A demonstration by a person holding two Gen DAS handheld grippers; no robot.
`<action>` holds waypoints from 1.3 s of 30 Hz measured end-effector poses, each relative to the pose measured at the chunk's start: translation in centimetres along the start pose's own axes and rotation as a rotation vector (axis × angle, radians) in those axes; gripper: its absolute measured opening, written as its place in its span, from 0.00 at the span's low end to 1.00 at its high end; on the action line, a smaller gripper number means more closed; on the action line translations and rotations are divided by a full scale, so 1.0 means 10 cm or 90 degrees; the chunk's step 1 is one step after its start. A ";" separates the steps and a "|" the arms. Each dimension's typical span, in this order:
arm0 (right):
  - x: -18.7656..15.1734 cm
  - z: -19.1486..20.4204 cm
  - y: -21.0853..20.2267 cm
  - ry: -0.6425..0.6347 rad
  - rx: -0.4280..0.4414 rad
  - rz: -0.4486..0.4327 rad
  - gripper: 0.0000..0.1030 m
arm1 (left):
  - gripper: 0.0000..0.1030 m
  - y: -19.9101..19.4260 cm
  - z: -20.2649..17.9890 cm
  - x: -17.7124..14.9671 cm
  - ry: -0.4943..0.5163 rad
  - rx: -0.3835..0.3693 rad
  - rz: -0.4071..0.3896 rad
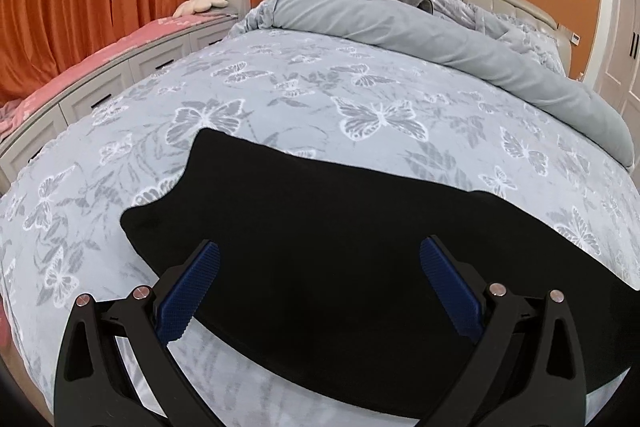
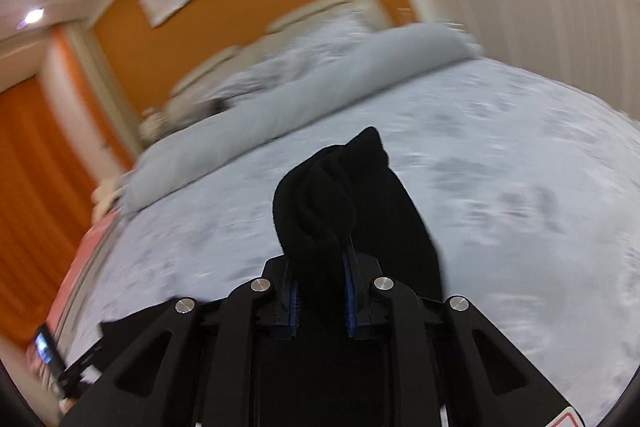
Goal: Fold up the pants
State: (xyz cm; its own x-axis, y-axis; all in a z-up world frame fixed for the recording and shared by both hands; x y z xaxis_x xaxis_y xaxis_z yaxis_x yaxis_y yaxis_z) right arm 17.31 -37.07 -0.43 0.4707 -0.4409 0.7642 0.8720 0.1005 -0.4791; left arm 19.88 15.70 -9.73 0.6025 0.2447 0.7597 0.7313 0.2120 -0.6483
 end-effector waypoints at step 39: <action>-2.33 1.84 1.21 -0.304 0.063 0.334 0.24 | 0.95 0.02 0.11 -0.03 0.000 -0.024 0.034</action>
State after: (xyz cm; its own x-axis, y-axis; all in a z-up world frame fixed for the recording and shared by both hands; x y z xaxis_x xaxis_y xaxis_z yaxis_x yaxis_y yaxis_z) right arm 19.38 -9.15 -16.10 0.8189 0.1242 0.5604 0.5122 0.2826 -0.8110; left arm 19.47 16.73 -10.18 0.6411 0.2546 0.7240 0.7094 0.1633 -0.6856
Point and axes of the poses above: each gripper's, at about its wrist camera, not at the fingertips, and y roughly the way its jaws point, z to its left, x to its top, the point moved 9 cm from there along y, roughly the way its jaws point, and after that the axes turned 2 degrees about -z, right-handed, at the moved point
